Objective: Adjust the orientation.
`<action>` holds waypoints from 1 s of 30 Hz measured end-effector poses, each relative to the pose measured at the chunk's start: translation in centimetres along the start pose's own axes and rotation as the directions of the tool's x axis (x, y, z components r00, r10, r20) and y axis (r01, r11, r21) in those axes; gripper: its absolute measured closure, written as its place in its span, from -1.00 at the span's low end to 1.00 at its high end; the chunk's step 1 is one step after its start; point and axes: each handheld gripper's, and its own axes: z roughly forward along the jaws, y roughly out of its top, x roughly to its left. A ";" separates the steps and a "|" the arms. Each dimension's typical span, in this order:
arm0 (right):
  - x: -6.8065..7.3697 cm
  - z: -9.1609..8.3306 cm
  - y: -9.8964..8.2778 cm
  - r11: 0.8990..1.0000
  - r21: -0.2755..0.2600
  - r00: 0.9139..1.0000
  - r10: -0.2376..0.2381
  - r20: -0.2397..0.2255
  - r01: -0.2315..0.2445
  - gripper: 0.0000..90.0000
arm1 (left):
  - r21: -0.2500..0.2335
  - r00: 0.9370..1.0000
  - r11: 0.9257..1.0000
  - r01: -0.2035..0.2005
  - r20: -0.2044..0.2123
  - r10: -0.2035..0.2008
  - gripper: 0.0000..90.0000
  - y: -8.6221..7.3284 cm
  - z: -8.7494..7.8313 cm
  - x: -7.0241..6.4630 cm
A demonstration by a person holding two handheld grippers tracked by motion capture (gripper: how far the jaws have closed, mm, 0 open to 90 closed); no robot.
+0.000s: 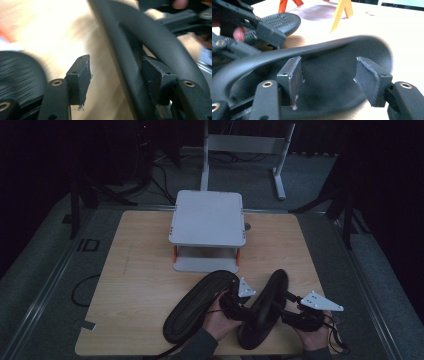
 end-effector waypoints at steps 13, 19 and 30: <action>0.5 0.8 0.2 1.000 0.017 0.999 0.009 -0.051 -0.008 -0.17 | -0.033 0.998 0.999 0.009 -0.063 -0.011 -0.22 -2.4 -3.6 2.3; 1.0 1.8 0.5 0.999 0.040 0.997 -0.003 -0.079 0.007 -0.17 | -0.024 0.997 0.999 0.047 -0.058 -0.048 -0.26 -3.2 -3.7 3.4; 2.5 5.3 0.7 0.984 0.170 0.993 -0.039 -0.111 0.058 -0.07 | -0.054 0.998 0.997 0.057 -0.003 -0.057 -0.41 -5.1 -6.1 4.4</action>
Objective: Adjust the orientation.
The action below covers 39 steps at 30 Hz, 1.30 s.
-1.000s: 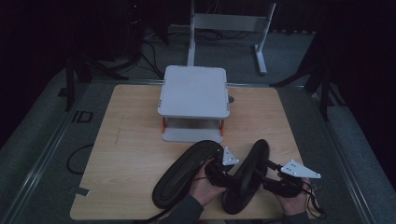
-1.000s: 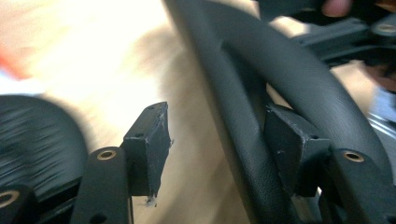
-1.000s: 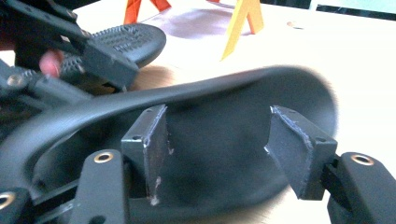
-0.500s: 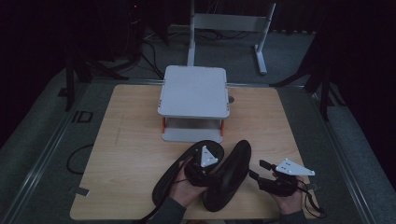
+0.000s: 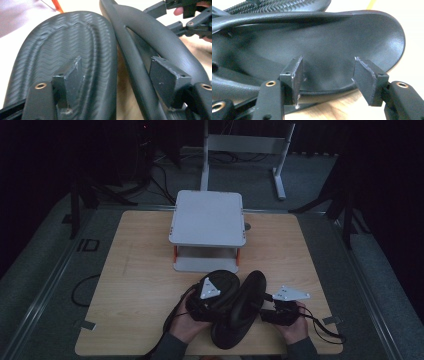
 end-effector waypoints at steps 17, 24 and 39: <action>0.4 -1.6 -0.6 1.000 0.026 1.000 -0.007 0.022 0.006 -0.03 | 0.024 0.974 1.000 -0.011 -0.225 0.016 -0.56 -2.7 -2.5 1.4; 0.7 -2.2 -0.4 1.000 0.001 0.999 -0.022 0.046 0.022 -0.08 | 0.049 0.975 0.999 0.005 -0.222 0.006 -0.61 -3.5 -2.2 1.9; 0.8 -2.4 -0.4 1.000 -0.009 0.999 -0.023 0.041 0.023 -0.11 | 0.068 0.972 0.998 -0.012 -0.234 0.028 -0.77 -5.2 -2.8 0.9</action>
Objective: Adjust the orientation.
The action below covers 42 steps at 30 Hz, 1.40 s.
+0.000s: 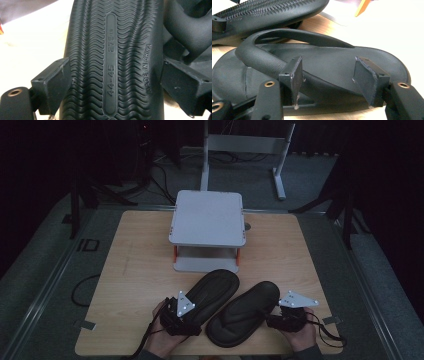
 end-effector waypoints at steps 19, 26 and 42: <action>-0.1 0.5 0.0 1.000 0.007 1.000 -0.006 0.000 0.006 -0.12 | 0.040 0.996 0.999 -0.022 -0.088 0.026 -1.00 0.6 1.7 0.0; -0.1 0.4 0.0 1.000 0.003 1.000 -0.009 0.000 0.009 -0.13 | -0.040 0.992 0.995 0.094 -0.084 -0.097 -0.63 0.6 0.7 2.0; -0.2 0.5 0.1 1.000 -0.002 1.000 -0.003 -0.003 0.003 -0.13 | -0.146 0.982 0.978 0.147 -0.098 -0.162 0.24 1.8 -3.5 7.6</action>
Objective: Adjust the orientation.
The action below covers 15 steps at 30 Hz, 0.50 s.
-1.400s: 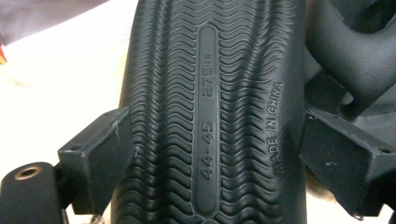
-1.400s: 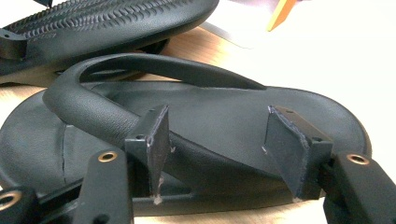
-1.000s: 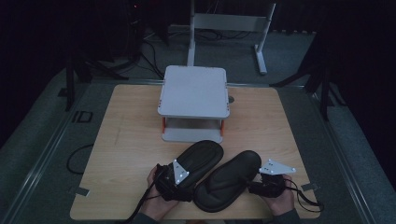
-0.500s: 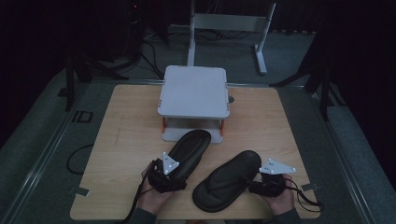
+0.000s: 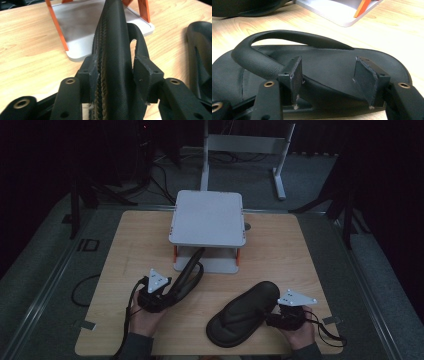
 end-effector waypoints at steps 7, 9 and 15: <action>0.0 0.1 0.0 1.000 -0.001 1.000 -0.002 -0.003 0.002 -0.13 | 0.006 0.993 0.999 0.034 -0.113 -0.034 0.38 0.5 -0.6 2.8; 0.0 0.1 0.0 1.000 -0.002 1.000 -0.002 -0.004 0.002 -0.13 | 0.005 0.992 0.999 0.045 -0.116 -0.045 0.36 0.5 -0.5 3.4; 0.0 0.1 0.0 1.000 0.000 1.000 0.000 -0.004 0.000 -0.13 | 0.025 0.996 0.999 0.039 -0.081 -0.036 0.14 0.3 0.3 4.4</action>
